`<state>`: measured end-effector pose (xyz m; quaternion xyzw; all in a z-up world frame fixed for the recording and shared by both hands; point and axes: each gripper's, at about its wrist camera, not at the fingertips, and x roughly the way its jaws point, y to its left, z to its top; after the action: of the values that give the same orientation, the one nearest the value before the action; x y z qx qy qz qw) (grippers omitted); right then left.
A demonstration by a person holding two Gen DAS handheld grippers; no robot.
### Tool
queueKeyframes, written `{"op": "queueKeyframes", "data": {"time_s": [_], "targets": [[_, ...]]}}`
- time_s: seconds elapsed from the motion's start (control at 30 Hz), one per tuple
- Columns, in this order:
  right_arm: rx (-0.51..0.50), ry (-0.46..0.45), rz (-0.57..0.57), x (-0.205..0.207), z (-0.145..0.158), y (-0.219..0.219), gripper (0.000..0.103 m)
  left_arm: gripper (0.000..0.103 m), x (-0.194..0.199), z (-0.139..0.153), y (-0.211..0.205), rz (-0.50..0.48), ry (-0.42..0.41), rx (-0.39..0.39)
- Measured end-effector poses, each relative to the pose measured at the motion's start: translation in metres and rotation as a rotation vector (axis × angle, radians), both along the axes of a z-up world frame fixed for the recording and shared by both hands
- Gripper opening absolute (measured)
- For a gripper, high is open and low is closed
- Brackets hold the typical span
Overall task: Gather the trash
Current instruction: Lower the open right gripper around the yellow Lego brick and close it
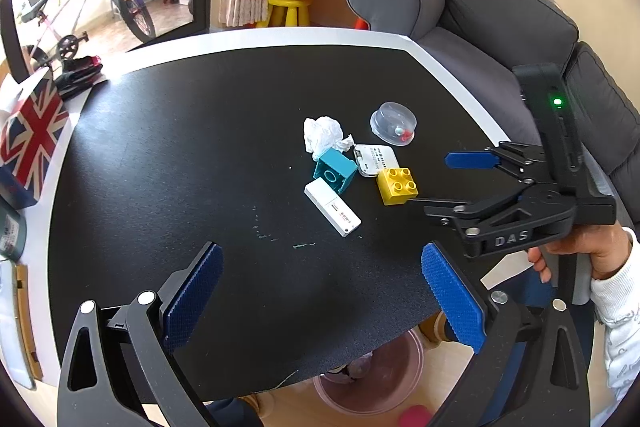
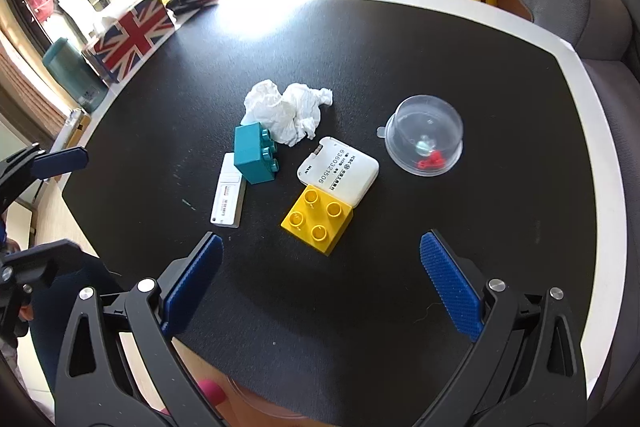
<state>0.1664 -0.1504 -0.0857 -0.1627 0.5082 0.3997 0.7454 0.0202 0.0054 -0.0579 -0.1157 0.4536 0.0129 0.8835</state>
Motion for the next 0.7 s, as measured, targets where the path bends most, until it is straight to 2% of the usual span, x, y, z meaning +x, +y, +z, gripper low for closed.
{"op": "queueKeyframes", "data": {"time_s": [0.2, 0.37, 0.47, 0.53, 0.7], "targets": [[-0.019, 0.034, 0.017, 0.004, -0.012, 0.009, 0.078, 0.095, 0.001, -0.004, 0.002, -0.002, 0.010, -0.008], [-0.029, 0.043, 0.027, 0.004, -0.018, 0.013, 0.054, 0.095, 0.003, -0.009, 0.002, -0.003, 0.019, -0.014], [-0.028, 0.041, 0.032, 0.004, -0.018, 0.013, 0.045, 0.095, 0.005, -0.012, 0.001, -0.004, 0.021, -0.017], [-0.027, 0.040, 0.031, 0.004, -0.018, 0.014, 0.040, 0.095, 0.006, -0.012, 0.000, -0.005, 0.023, -0.017], [-0.013, 0.027, 0.031, 0.003, -0.015, 0.011, 0.037, 0.095, 0.011, -0.015, -0.004, -0.008, 0.027, -0.019]]}}
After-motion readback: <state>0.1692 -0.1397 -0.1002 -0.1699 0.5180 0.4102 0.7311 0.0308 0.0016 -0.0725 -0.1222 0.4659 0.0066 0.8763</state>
